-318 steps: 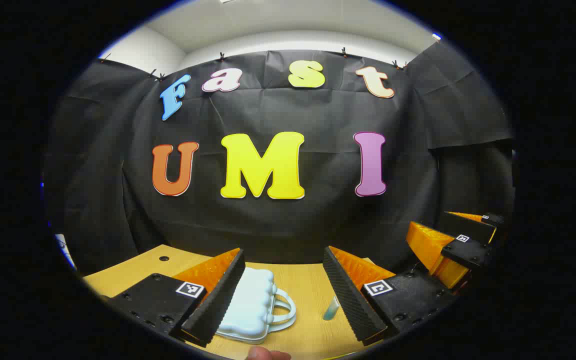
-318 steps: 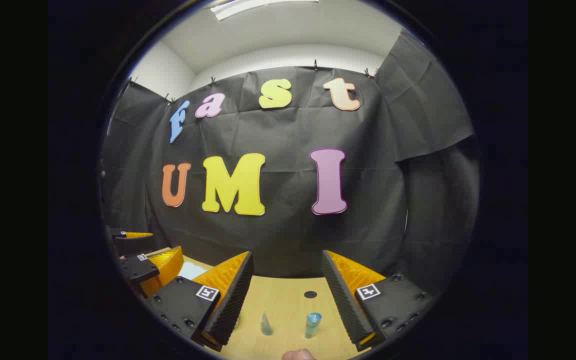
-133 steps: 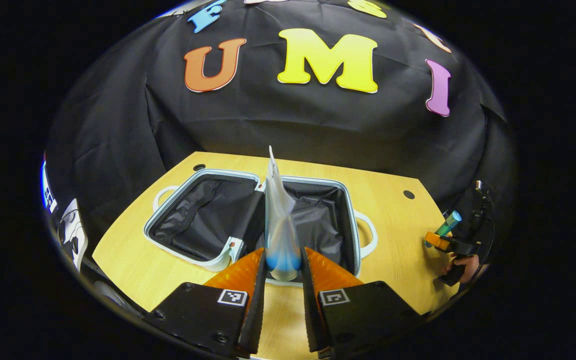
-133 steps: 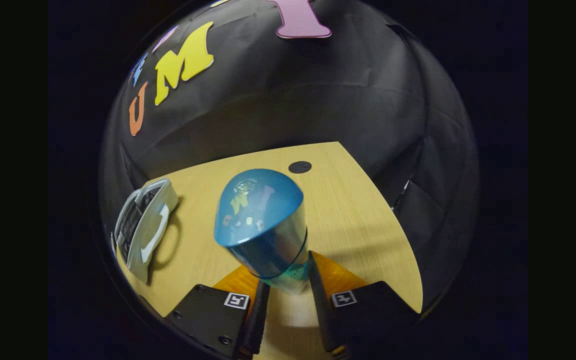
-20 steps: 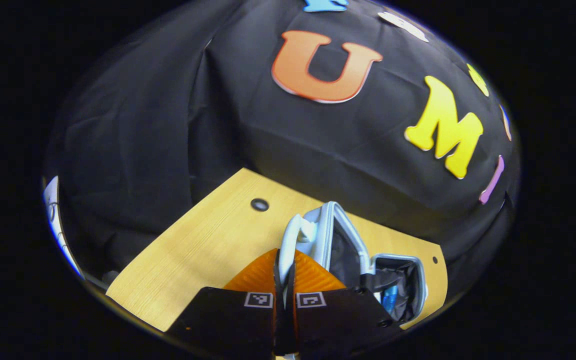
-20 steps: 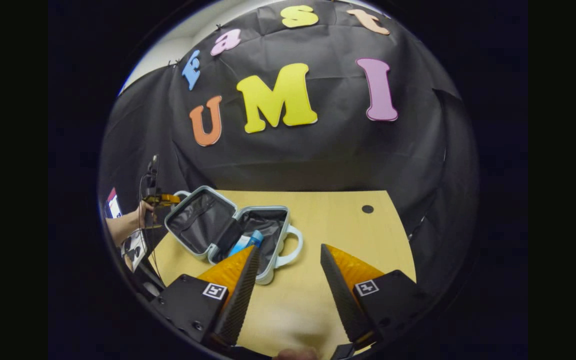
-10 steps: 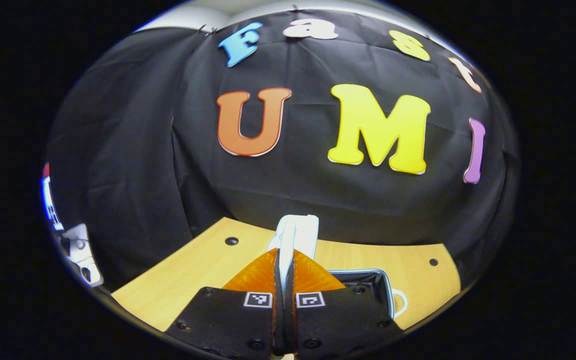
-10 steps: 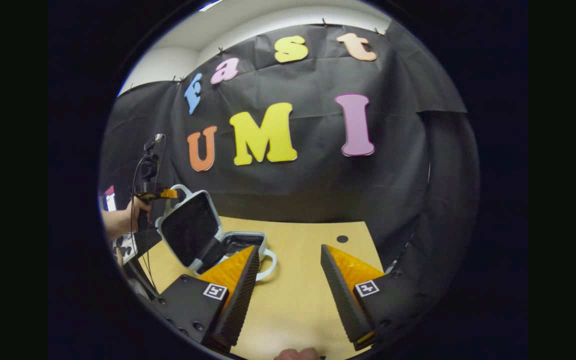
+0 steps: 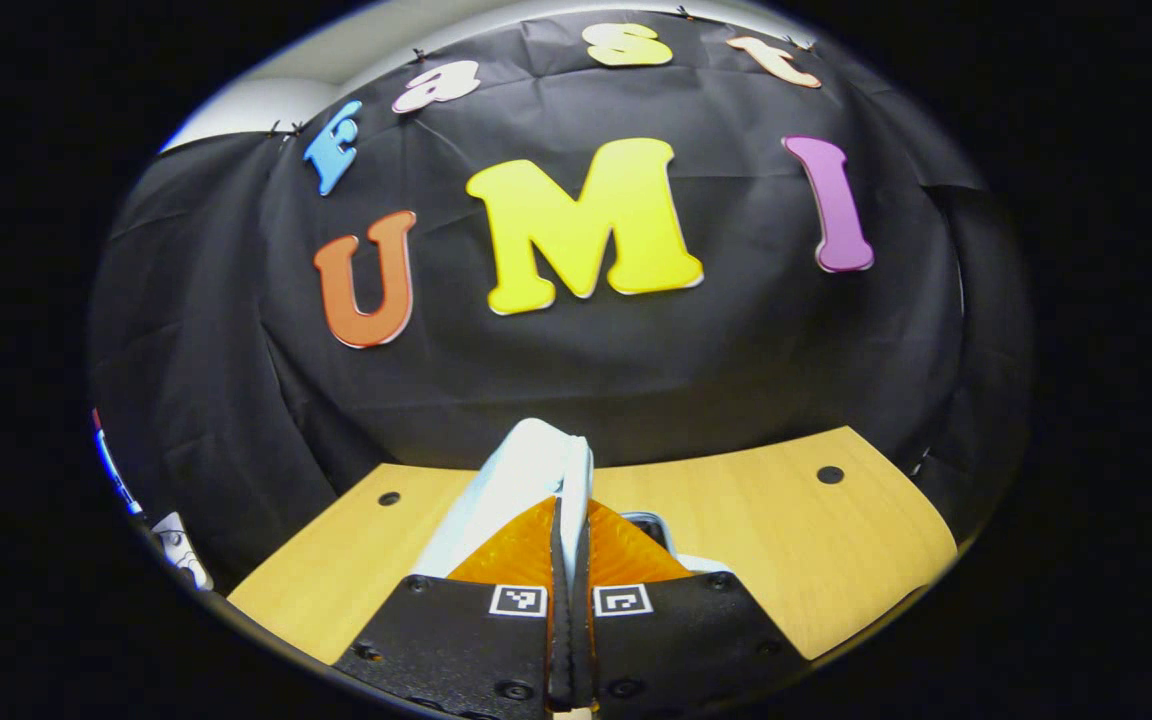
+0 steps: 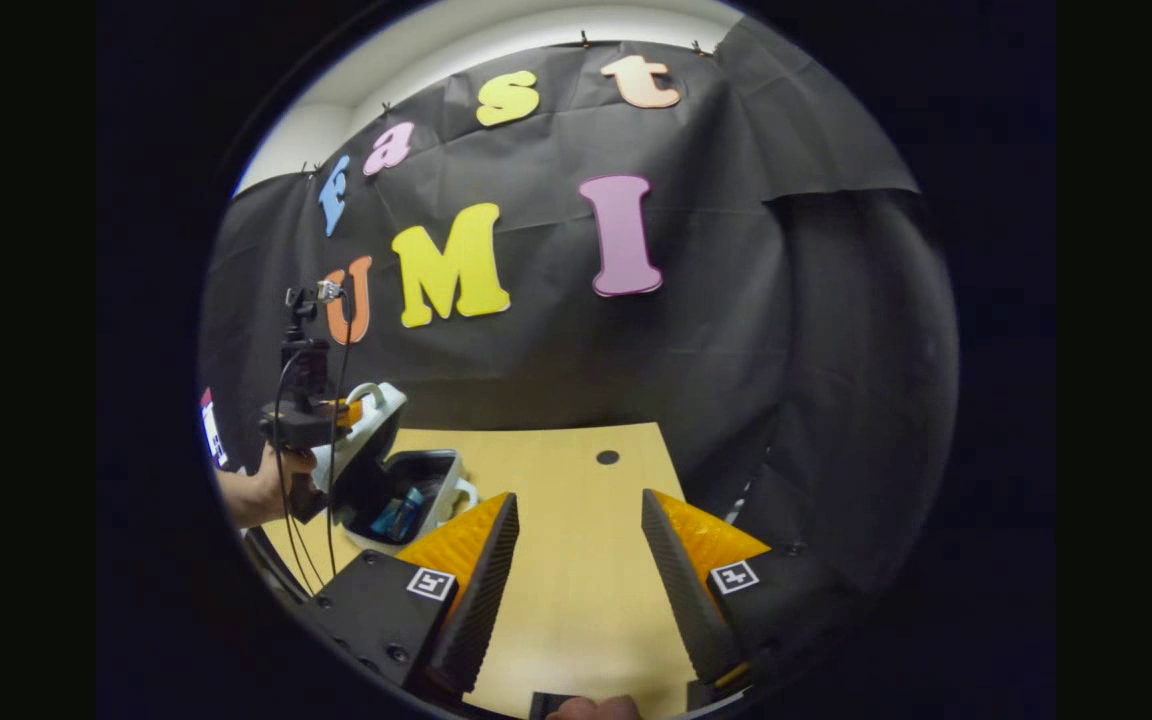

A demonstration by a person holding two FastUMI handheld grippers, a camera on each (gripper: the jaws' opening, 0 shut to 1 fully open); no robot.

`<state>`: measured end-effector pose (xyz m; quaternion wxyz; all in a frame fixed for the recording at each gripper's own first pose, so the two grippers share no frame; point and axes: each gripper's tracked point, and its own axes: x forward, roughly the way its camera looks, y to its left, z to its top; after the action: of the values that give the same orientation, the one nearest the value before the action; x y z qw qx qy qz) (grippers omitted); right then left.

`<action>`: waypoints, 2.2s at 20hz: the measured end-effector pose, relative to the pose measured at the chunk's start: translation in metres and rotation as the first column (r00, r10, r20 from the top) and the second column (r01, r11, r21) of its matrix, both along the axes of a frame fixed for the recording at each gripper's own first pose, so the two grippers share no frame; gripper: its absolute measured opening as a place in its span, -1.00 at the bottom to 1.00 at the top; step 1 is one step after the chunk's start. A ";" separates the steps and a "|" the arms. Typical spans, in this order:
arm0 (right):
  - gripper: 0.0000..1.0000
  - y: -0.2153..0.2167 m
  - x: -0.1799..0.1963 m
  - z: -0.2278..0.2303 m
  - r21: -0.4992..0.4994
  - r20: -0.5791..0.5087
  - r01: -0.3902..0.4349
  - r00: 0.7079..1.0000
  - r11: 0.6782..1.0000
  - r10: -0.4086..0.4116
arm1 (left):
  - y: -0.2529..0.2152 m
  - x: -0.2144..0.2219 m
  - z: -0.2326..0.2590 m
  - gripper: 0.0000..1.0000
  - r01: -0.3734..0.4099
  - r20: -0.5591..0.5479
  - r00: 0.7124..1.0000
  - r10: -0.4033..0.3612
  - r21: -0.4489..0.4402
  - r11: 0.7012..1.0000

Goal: First open the suitcase, pack the skin care products into it, and then close the suitcase.

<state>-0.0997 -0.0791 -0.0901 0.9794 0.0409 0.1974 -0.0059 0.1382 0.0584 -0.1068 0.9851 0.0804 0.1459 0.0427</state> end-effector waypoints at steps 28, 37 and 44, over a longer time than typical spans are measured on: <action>0.41 -0.029 0.011 -0.012 -0.048 -0.054 -0.028 0.998 0.998 0.025 | -0.125 0.010 -0.114 0.58 0.159 -0.153 0.974 -0.166 -0.058 0.986; 0.48 0.047 0.068 0.045 -0.046 0.153 -0.080 0.984 0.996 0.086 | -0.086 -0.068 0.073 0.96 0.162 0.156 0.977 -0.143 -0.122 0.979; 0.49 0.115 0.076 0.088 -0.080 0.298 -0.060 0.951 0.995 0.081 | -0.037 -0.114 0.113 0.96 0.135 0.226 0.969 -0.103 -0.131 0.982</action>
<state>-0.0241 0.0362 -0.0016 0.9985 0.0002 0.0473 0.0287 0.0244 0.0218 0.0061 0.9992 0.0117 0.0345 -0.0188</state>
